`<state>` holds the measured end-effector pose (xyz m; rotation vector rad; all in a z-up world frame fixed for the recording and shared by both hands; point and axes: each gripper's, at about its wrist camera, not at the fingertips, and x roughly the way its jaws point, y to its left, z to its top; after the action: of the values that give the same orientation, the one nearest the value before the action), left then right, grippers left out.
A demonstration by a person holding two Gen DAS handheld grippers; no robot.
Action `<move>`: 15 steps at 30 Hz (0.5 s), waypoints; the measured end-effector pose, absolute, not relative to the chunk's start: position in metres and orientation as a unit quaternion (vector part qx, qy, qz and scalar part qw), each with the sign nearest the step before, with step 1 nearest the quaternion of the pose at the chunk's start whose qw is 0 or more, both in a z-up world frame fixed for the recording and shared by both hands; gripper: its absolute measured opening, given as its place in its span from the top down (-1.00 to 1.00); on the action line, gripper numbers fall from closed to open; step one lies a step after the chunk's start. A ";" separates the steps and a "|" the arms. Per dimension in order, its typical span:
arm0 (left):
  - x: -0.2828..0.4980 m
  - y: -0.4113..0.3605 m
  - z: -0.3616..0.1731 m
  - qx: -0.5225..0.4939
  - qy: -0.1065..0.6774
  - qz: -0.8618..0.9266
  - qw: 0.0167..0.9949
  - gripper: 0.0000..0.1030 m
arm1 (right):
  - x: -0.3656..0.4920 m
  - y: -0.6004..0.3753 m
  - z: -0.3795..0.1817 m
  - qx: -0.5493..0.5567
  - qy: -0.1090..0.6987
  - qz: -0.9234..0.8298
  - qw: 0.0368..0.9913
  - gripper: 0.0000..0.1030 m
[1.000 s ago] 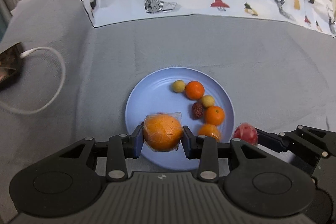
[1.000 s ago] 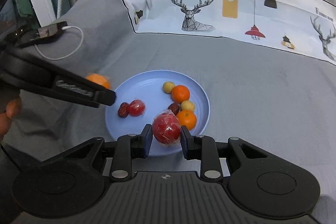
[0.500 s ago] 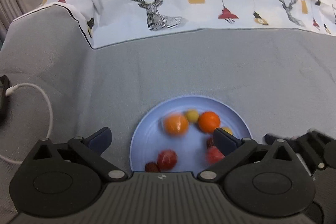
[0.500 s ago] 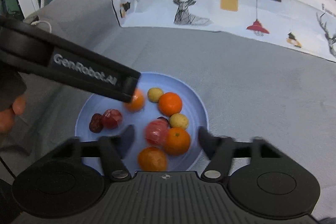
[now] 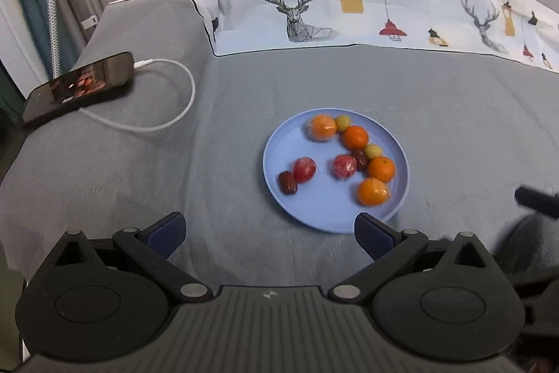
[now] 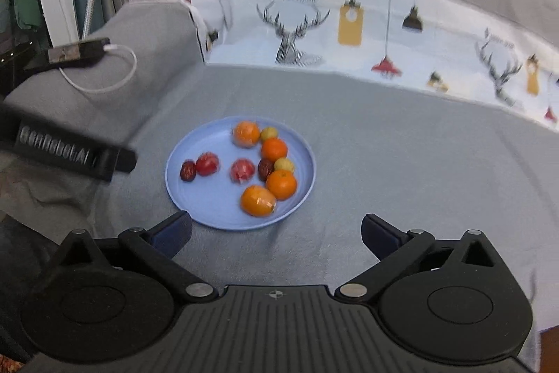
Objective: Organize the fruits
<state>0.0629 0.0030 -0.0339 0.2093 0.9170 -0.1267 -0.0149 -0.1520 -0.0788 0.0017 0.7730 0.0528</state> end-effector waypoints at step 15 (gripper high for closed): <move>-0.002 -0.007 -0.012 0.100 0.413 -0.075 0.902 -0.99 | -0.081 -0.145 -0.046 -0.025 0.317 0.021 0.948 -0.99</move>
<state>-0.0020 -0.0072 -0.0124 0.2069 0.8545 -0.1556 -0.0807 -0.1454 -0.0457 -0.0513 0.6460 0.0424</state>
